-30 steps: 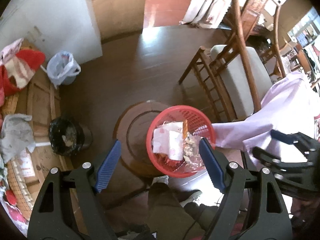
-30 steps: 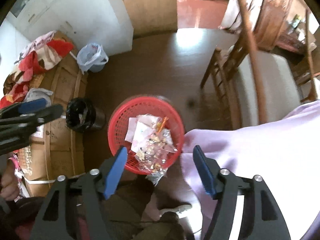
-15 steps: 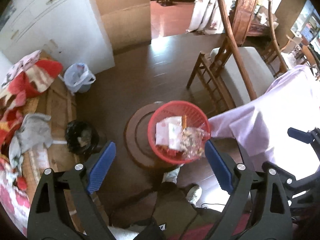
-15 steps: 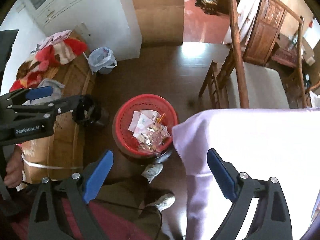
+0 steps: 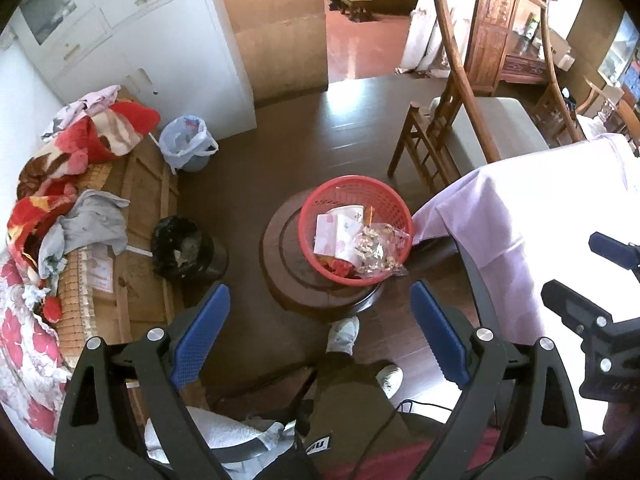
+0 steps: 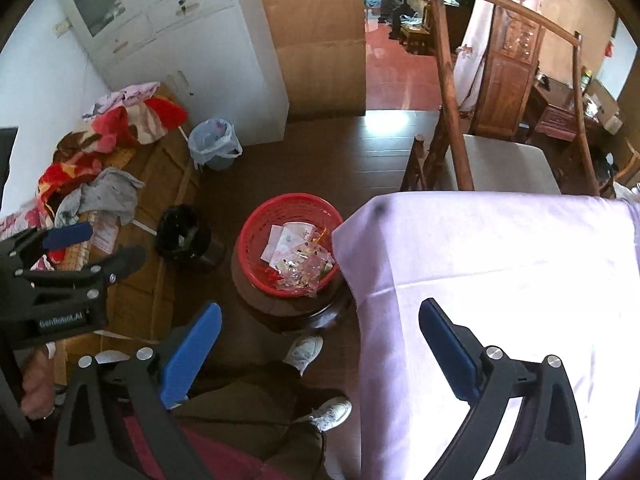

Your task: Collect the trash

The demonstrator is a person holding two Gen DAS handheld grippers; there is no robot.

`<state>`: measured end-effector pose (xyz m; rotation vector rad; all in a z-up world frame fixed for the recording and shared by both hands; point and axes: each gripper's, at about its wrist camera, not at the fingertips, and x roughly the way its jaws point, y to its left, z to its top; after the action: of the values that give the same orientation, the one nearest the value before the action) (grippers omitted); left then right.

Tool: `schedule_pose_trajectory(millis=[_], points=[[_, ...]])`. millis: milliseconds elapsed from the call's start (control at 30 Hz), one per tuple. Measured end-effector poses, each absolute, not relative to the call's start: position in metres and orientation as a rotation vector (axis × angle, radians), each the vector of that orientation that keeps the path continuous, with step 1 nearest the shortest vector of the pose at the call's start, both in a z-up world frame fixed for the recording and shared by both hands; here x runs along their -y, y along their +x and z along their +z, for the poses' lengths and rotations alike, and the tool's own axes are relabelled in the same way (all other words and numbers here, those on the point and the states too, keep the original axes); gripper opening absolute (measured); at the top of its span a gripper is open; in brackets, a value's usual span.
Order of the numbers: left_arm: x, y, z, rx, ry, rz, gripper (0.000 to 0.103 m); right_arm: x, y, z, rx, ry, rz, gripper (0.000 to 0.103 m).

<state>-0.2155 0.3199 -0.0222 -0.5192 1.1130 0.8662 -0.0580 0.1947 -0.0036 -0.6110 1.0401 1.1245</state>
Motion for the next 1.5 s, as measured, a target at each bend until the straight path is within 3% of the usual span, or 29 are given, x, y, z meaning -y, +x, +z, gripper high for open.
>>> schedule_pose_trajectory(millis=[1500], points=[[-0.378, -0.188, -0.043, -1.146, -0.562, 0.757, 0.091, -0.249, -0.048, -0.01, -1.093, -0.646, 1.003, 0.097]])
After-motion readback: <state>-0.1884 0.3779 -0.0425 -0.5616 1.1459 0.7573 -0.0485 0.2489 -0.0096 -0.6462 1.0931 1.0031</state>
